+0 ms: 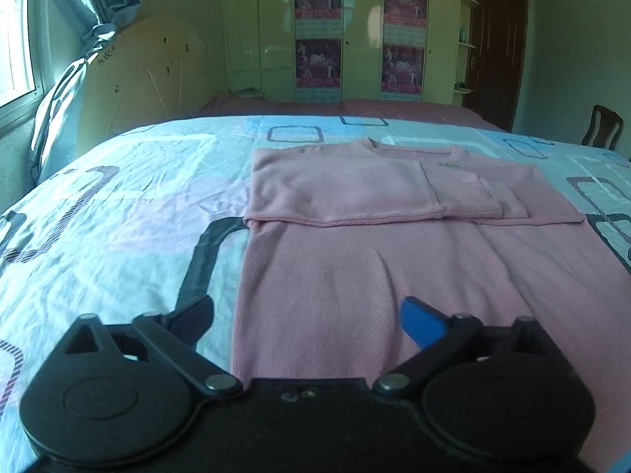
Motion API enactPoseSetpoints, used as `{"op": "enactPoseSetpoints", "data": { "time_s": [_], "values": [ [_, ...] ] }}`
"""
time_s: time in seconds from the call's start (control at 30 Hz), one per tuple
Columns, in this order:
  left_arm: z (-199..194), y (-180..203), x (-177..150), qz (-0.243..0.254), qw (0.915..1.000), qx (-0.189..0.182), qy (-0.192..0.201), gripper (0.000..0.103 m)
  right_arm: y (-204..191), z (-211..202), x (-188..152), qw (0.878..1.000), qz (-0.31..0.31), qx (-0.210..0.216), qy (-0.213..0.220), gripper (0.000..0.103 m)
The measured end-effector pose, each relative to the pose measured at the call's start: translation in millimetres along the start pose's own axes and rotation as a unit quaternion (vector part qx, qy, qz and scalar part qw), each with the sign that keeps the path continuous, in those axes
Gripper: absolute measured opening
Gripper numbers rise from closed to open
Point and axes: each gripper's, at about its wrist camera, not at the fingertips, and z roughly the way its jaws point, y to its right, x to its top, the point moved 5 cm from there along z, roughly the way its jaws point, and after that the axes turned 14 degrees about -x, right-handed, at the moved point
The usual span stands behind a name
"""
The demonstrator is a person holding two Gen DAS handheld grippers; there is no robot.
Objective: Fold small clothes
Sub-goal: 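Grasp the hem with the left gripper while the right gripper grasps the hem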
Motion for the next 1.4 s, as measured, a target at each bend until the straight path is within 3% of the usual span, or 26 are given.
{"op": "enactPoseSetpoints", "data": {
  "time_s": [0.17,0.3,0.4,0.5,0.6,0.67,0.73,0.8,0.83,0.87,0.9,0.97,1.03,1.1,1.17,1.2,1.4],
  "values": [
    [-32,-20,-47,-0.061,0.9970,-0.026,-0.039,0.085,47,-25,-35,0.998,0.049,0.014,-0.040,0.058],
    [-55,-33,-85,-0.147,0.9852,-0.072,-0.050,0.073,83,-36,-68,0.990,0.114,0.026,-0.083,0.058],
    [-65,-30,-96,-0.170,0.9787,-0.105,-0.045,0.070,95,-44,-87,0.981,0.155,0.053,-0.101,0.057],
    [-62,-23,-102,-0.204,0.9635,-0.167,-0.049,0.066,92,-50,-93,0.974,0.176,0.092,-0.109,0.057],
    [-53,-25,-100,-0.216,0.9582,-0.182,-0.045,0.062,91,-43,-90,0.967,0.196,0.114,-0.113,0.057],
    [-46,-35,-96,-0.254,0.9460,-0.199,-0.035,0.041,95,-34,-87,0.959,0.224,0.131,-0.114,0.057],
    [-39,-42,-97,-0.283,0.9349,-0.211,-0.036,0.028,96,-29,-84,0.954,0.233,0.145,-0.119,0.055],
    [-33,-38,-96,-0.268,0.9381,-0.215,-0.046,0.028,93,-24,-84,0.953,0.222,0.159,-0.130,0.049],
    [-34,-35,-95,-0.258,0.9403,-0.216,-0.049,0.026,91,-23,-84,0.952,0.213,0.170,-0.137,0.036],
    [-35,-31,-94,-0.245,0.9436,-0.217,-0.049,0.002,87,-24,-86,0.952,0.203,0.178,-0.143,0.021],
    [-39,-27,-93,-0.238,0.9446,-0.222,-0.042,0.003,85,-26,-87,0.955,0.190,0.177,-0.143,0.013],
    [-60,-21,-83,-0.222,0.9469,-0.233,0.005,0.003,86,-42,-82,0.961,0.181,0.174,-0.115,0.013],
    [-71,-17,-78,-0.197,0.9560,-0.216,0.017,0.003,94,-58,-75,0.959,0.197,0.187,-0.076,0.013],
    [-61,-15,-84,-0.169,0.9663,-0.192,-0.026,0.004,98,-58,-75,0.967,0.177,0.172,-0.063,0.013],
    [-41,-13,-97,-0.156,0.9702,-0.169,-0.077,0.004,95,-42,-84,0.970,0.160,0.151,-0.102,0.013],
    [-40,-10,-98,-0.152,0.9715,-0.167,-0.072,0.004,92,-38,-89,0.971,0.154,0.148,-0.110,0.013],
    [-48,-18,-103,-0.206,0.9620,-0.176,-0.036,0.004,91,-42,-93,0.966,0.175,0.161,-0.099,0.013]
  ]
}}
